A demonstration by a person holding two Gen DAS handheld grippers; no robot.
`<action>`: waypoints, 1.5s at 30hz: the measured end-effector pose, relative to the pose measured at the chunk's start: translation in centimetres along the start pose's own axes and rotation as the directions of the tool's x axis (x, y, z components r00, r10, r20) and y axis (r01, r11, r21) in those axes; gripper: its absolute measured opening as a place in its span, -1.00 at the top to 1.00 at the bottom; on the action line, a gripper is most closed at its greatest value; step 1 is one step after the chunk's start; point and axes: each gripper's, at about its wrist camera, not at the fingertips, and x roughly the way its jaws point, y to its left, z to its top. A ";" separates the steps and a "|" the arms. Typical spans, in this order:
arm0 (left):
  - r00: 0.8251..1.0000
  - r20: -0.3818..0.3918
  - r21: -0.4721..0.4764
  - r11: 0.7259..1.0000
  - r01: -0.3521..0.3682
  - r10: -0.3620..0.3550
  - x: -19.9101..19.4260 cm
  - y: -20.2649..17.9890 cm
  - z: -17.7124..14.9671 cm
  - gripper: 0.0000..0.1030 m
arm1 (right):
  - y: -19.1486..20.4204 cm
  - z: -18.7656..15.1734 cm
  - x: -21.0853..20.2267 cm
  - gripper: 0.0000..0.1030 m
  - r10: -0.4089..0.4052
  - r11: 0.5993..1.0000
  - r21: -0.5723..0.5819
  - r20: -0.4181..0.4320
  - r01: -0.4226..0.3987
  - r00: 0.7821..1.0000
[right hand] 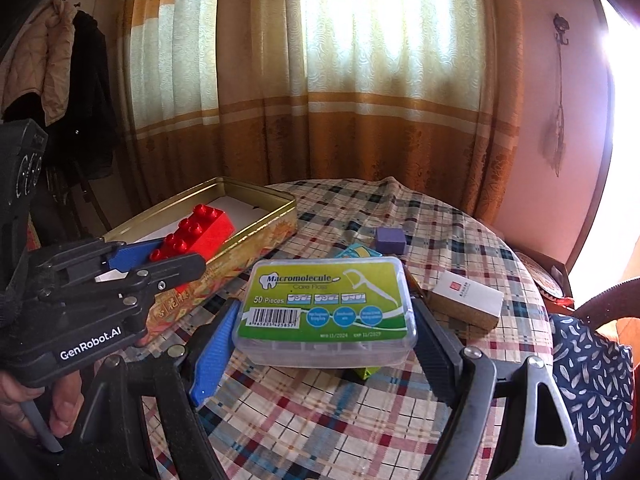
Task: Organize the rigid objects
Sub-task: 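Carry the red brick and floss box with both grippers over the tin tray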
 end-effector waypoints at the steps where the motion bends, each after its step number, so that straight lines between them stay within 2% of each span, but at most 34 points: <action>1: 1.000 0.000 -0.004 1.000 -0.001 0.001 -0.1 0.1 0.0 0.41 | 0.0 0.1 0.1 -0.61 0.001 1.000 0.000 0.001 -0.001 1.000; 19: 0.999 0.002 -0.043 0.998 -0.043 0.043 -0.3 2.1 0.5 0.41 | 1.6 1.4 1.3 -0.61 0.041 0.999 -0.024 0.004 -0.041 0.999; 26: 0.996 -0.014 -0.084 0.993 -0.085 0.084 0.1 4.3 0.9 0.41 | 2.7 2.4 2.6 -0.61 0.073 0.997 -0.029 -0.004 -0.073 0.997; 34: 0.989 -0.020 -0.127 0.981 -0.146 0.145 0.5 7.9 1.8 0.41 | 4.5 4.7 5.1 -0.61 0.117 0.992 -0.044 -0.032 -0.119 0.993; 42: 0.985 -0.089 -0.170 0.973 -0.158 0.145 2.6 10.9 2.5 0.41 | 5.7 6.6 8.9 -0.61 0.151 0.987 -0.049 -0.088 -0.155 0.985; 45: 0.981 -0.102 -0.149 0.972 -0.181 0.167 3.2 11.5 3.0 0.41 | 6.2 7.1 10.5 -0.61 0.146 0.986 -0.063 -0.110 -0.154 0.983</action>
